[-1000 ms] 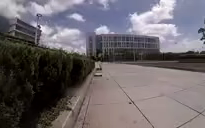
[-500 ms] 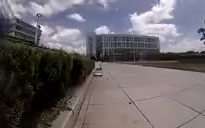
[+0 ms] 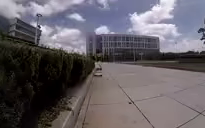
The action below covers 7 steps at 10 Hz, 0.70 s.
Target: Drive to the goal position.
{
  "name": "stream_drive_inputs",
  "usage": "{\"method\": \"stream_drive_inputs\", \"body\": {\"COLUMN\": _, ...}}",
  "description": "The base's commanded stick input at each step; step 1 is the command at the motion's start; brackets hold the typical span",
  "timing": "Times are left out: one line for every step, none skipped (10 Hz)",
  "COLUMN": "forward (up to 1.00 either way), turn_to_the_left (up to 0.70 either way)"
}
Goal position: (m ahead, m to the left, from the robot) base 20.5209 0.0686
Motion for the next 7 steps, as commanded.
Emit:
{"method": "stream_drive_inputs", "body": {"forward": 0.04, "turn_to_the_left": 0.0}}
{"method": "stream_drive_inputs", "body": {"forward": 0.02, "turn_to_the_left": 0.0}}
{"method": "stream_drive_inputs", "body": {"forward": 0.01, "turn_to_the_left": 0.0}}
{"method": "stream_drive_inputs", "body": {"forward": 0.04, "turn_to_the_left": 0.0}}
{"method": "stream_drive_inputs", "body": {"forward": 0.04, "turn_to_the_left": 0.0}}
{"method": "stream_drive_inputs", "body": {"forward": 0.04, "turn_to_the_left": 0.0}}
{"method": "stream_drive_inputs", "body": {"forward": 0.04, "turn_to_the_left": 0.0}}
